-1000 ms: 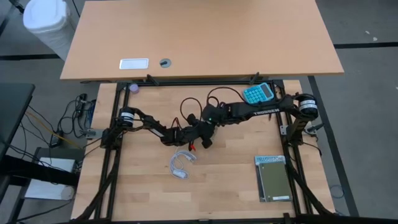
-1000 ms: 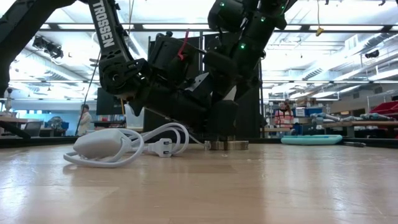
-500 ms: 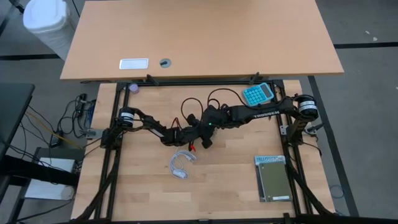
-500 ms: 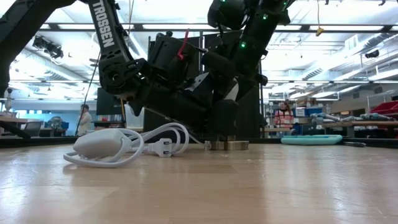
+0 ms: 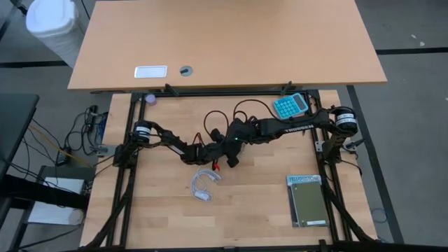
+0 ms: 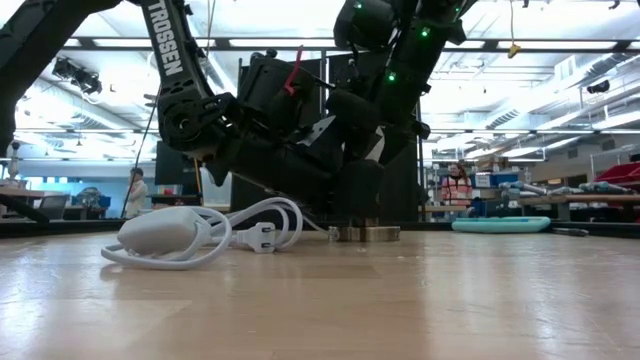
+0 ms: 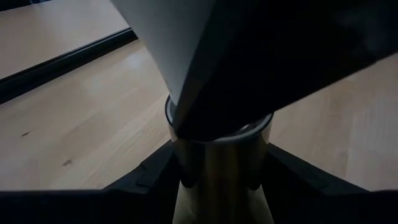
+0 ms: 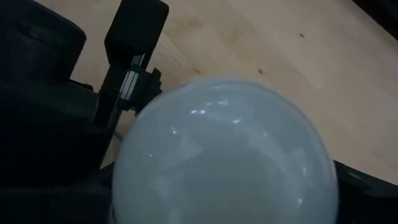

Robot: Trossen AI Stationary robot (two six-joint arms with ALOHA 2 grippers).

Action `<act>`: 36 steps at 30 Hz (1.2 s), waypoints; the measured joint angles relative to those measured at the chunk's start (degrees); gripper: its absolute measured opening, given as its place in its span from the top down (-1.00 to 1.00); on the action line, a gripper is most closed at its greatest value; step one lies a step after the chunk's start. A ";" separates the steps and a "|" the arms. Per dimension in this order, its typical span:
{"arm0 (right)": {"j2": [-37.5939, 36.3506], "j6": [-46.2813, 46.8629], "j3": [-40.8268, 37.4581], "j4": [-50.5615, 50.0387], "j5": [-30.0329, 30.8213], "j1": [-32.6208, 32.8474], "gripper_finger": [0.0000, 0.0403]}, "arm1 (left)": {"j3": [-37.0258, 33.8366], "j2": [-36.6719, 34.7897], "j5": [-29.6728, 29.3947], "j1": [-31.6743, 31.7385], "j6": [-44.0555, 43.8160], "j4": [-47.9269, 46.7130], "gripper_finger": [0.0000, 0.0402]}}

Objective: Screw lightbulb
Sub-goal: Insert the lightbulb into the socket

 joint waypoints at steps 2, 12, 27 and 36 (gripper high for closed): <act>-0.03 -0.53 0.00 0.02 -0.01 0.02 -0.60 | 0.00 0.00 0.00 0.00 0.02 0.01 0.03; -1.31 -4.34 0.04 -0.64 -2.26 0.17 -0.69 | 0.00 -0.02 0.83 -0.07 0.23 0.05 0.03; -4.00 -9.72 0.17 -5.39 -3.29 2.82 -0.70 | 0.17 -0.15 -0.01 0.07 -0.25 0.04 0.03; -6.49 -7.87 -0.31 -17.63 5.35 4.54 -0.68 | 0.28 -0.48 3.31 -1.17 -1.47 -4.81 0.03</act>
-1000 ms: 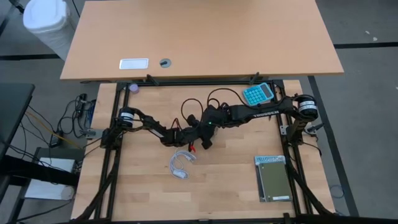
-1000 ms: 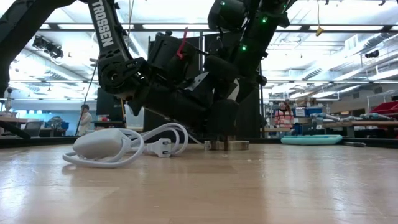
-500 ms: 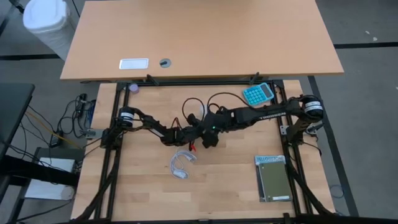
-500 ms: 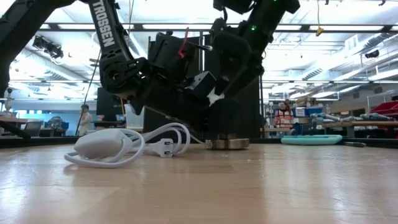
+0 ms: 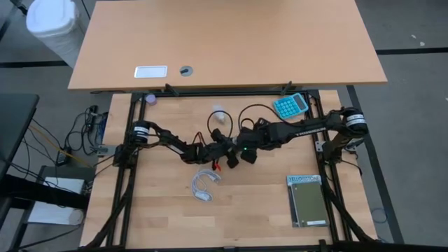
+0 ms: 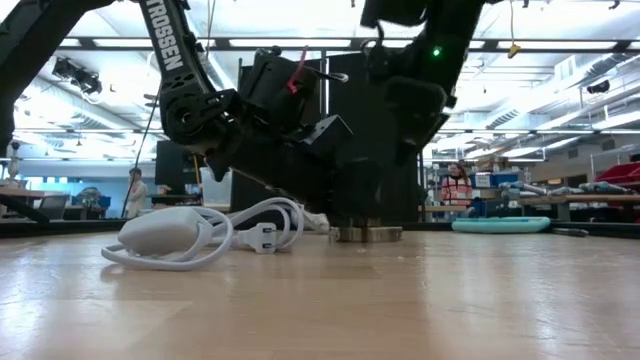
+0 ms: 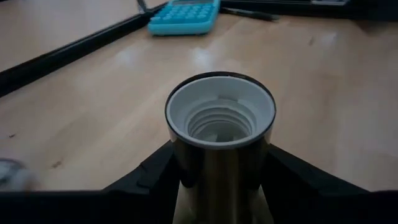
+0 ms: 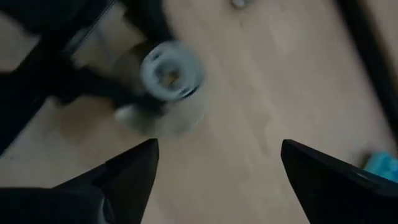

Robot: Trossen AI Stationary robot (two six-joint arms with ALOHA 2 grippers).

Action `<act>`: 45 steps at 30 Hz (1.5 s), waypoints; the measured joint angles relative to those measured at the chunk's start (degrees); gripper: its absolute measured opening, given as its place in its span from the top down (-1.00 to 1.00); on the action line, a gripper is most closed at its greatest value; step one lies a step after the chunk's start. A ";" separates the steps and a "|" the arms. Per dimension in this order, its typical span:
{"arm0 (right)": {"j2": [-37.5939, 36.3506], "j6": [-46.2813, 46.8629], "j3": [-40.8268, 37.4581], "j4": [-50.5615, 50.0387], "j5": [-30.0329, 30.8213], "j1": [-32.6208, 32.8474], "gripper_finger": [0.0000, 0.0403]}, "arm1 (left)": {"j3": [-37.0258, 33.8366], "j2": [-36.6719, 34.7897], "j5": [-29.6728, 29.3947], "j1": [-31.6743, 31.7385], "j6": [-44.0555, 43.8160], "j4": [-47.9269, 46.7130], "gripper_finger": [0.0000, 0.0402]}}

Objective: Screw lightbulb
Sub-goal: Insert the lightbulb into the socket

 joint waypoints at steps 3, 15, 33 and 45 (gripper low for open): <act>-2.91 -0.93 -3.27 4.97 1.31 0.91 -0.66 | 0.00 0.00 4.27 -0.91 1.46 0.46 0.03; -17.53 5.19 -25.67 29.65 0.03 1.77 -0.63 | -0.07 0.65 12.84 -2.09 3.01 3.70 -0.44; -23.41 6.35 -30.94 34.57 0.84 4.77 -0.63 | 3.34 -4.79 14.54 -1.80 6.16 -9.77 -0.95; -23.41 5.54 -30.94 34.65 2.58 4.79 -0.63 | 2.45 -17.46 7.84 -0.72 7.79 -27.93 -0.94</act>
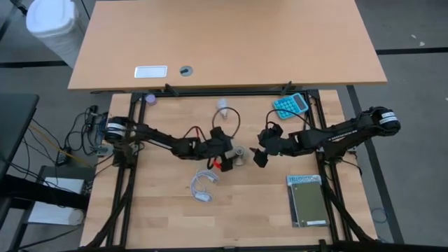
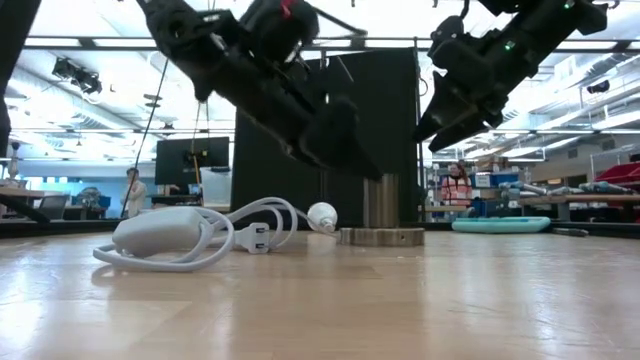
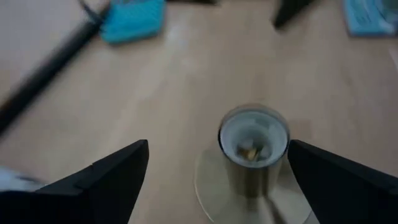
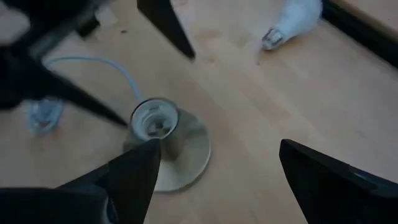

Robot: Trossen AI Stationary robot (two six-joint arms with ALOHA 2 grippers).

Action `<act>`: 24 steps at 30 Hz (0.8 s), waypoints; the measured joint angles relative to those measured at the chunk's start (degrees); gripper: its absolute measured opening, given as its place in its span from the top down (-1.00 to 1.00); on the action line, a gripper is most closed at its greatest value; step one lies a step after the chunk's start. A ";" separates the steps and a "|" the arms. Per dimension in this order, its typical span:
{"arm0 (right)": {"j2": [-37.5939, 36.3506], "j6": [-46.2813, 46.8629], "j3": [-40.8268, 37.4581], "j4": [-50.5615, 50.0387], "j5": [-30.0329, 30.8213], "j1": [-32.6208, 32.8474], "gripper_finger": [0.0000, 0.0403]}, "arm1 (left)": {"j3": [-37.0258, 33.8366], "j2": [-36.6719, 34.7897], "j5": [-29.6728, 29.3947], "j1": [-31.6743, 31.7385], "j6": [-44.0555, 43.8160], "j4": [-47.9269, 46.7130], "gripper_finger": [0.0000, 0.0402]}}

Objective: Screw lightbulb
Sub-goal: Insert the lightbulb into the socket

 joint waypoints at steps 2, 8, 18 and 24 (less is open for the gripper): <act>0.00 -0.84 0.00 0.98 0.78 0.22 -0.63 | -1.30 -2.98 -1.85 0.72 1.02 -2.14 -0.94; 0.00 -2.23 0.00 2.83 2.04 1.32 -0.63 | -3.81 -12.28 -6.12 3.72 3.61 -5.58 -0.94; 0.17 -2.65 0.02 6.65 4.23 -1.68 -0.63 | -4.61 -19.46 -8.38 8.05 -0.61 -15.16 -0.94; 1.87 -7.16 0.70 15.31 -2.70 -8.97 -0.63 | -11.16 -18.94 -5.87 10.07 -5.08 -9.09 -0.91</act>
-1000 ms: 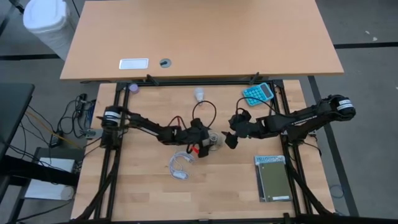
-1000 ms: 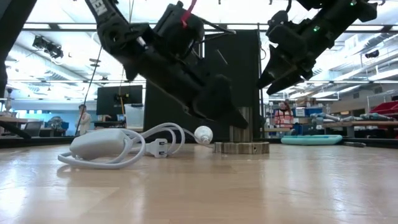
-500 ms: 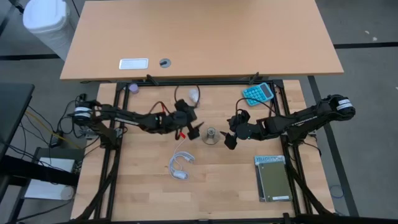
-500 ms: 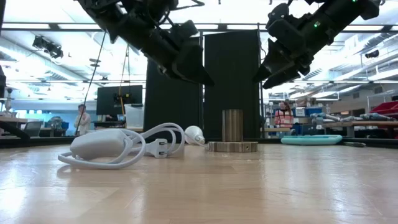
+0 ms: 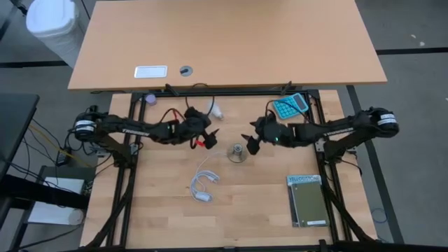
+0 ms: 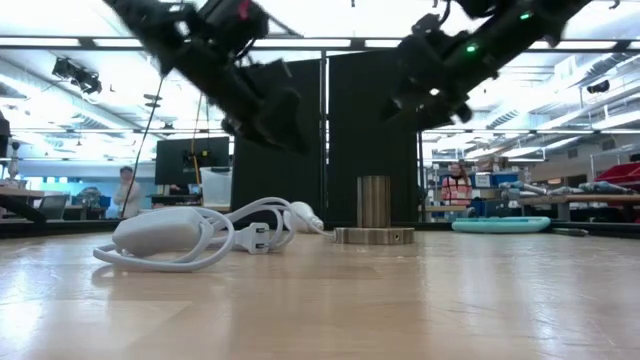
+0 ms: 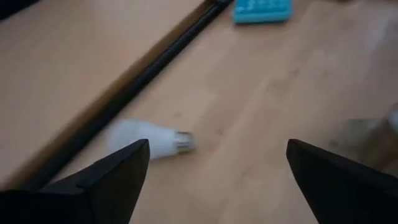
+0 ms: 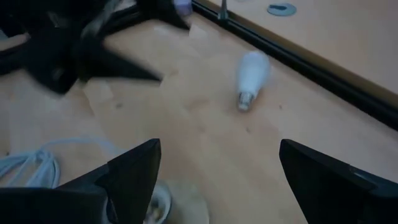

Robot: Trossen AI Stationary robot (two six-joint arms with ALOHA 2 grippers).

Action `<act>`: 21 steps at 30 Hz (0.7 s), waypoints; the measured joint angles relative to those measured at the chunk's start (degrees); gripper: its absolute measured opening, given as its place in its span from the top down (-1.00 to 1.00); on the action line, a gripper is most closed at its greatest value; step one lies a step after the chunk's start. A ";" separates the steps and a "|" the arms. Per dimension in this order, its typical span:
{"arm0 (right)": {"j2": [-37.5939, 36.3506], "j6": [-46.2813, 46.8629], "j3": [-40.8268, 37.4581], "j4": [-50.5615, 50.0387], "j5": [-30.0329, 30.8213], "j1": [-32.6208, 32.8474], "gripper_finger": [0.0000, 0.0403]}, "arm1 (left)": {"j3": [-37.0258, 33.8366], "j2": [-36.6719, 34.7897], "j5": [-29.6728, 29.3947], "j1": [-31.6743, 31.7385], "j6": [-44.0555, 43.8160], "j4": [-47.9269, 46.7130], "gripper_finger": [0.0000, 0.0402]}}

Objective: Screw lightbulb
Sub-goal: Insert the lightbulb into the socket

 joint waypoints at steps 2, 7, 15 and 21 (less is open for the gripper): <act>1.70 -2.11 1.84 0.98 -3.55 -2.90 -0.63 | -5.03 0.02 1.94 -0.18 -1.41 8.79 -0.86; 6.11 -7.72 7.87 0.02 -8.35 -8.90 -0.63 | -16.52 0.02 3.34 -0.85 -4.54 26.82 -0.71; 16.36 -11.51 19.35 -0.70 -16.84 -17.86 -0.63 | -22.42 0.03 4.28 -0.83 -4.47 35.27 -0.62; 24.75 -11.43 28.60 -6.89 -16.39 -20.76 -0.63 | -23.91 0.65 4.52 -1.31 -4.79 37.73 -0.61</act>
